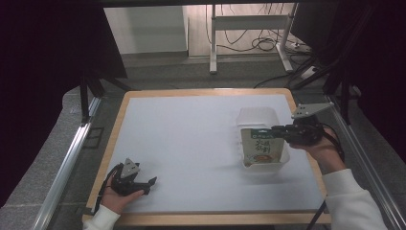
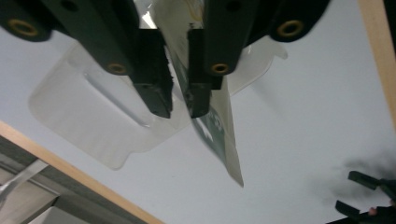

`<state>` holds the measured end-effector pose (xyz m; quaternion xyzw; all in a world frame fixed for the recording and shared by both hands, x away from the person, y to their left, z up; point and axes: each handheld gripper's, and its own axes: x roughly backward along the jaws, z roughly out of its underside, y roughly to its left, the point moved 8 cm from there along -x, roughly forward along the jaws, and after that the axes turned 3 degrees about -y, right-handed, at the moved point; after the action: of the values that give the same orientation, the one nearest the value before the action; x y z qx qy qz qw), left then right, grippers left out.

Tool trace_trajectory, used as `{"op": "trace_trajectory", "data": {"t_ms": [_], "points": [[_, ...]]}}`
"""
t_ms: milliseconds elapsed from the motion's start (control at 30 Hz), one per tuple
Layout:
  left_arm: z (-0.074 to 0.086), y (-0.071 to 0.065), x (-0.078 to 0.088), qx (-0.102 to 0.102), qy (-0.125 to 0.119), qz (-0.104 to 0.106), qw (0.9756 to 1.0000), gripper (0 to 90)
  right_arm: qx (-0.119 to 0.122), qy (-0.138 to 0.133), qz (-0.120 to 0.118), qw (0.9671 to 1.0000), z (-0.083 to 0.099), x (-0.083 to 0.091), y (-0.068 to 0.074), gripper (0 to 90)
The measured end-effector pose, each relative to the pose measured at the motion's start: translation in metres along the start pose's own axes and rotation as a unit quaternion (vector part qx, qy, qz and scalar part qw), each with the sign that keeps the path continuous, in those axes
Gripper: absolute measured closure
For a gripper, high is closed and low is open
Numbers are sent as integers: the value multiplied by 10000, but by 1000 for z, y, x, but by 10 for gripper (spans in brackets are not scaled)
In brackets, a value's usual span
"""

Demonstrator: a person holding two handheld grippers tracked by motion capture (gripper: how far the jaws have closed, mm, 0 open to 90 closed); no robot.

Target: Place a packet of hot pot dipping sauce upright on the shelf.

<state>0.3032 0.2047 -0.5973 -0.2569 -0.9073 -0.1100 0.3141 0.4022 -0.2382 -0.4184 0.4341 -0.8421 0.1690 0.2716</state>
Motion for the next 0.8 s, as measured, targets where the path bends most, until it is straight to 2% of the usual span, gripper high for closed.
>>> {"op": "trace_trajectory", "data": {"t_ms": [33,100,133,233,300,333,400,467,500,533,600,633,667,733,767,800], "points": [[0,0,0,6,-4,-4,10000,141,-6,-62,227,9997,-2,0,-2,606],[0,0,0,-2,2,-3,10000,141,-32,-120,403,9991,-4,1,-2,500],[0,0,0,-2,2,-3,10000,141,-32,-120,403,9991,-4,1,-2,500],[0,0,0,-22,18,-1,10000,140,-192,-303,602,9975,-12,2,0,375],[0,0,0,5,-3,-13,10000,141,-364,-512,694,9956,-19,6,1,346],[0,0,0,13,-9,-16,10000,141,-454,-677,778,9936,-26,8,4,315],[0,0,0,10,-9,-15,10000,141,-480,-719,786,9932,-28,9,5,309],[0,0,0,5,-13,-15,10000,141,-446,-790,740,9931,-33,8,14,298],[0,0,0,4,-3,-7,10000,141,-387,-851,637,9936,-38,7,25,288],[0,0,0,2,-3,-8,10000,140,-361,-876,560,9939,-40,6,30,282],[0,0,1,-2,-2,-9,10000,140,-323,-1009,252,9941,-46,3,46,271],[0,0,0,1,-22,-23,10000,140,-323,-1009,252,9941,-46,3,46,271],[-1,0,1,8,-41,-27,10000,141,-286,-1069,58,9938,-49,-2,61,258],[0,0,1,5,-38,-34,10000,141,-238,-1081,-94,9938,-50,-9,76,248],[0,0,1,5,-38,-34,10000,141,-238,-1081,-94,9938,-50,-9,76,248],[0,0,1,10,-37,-29,10000,141,-223,-1086,-168,9937,-50,-13,82,244]]}}
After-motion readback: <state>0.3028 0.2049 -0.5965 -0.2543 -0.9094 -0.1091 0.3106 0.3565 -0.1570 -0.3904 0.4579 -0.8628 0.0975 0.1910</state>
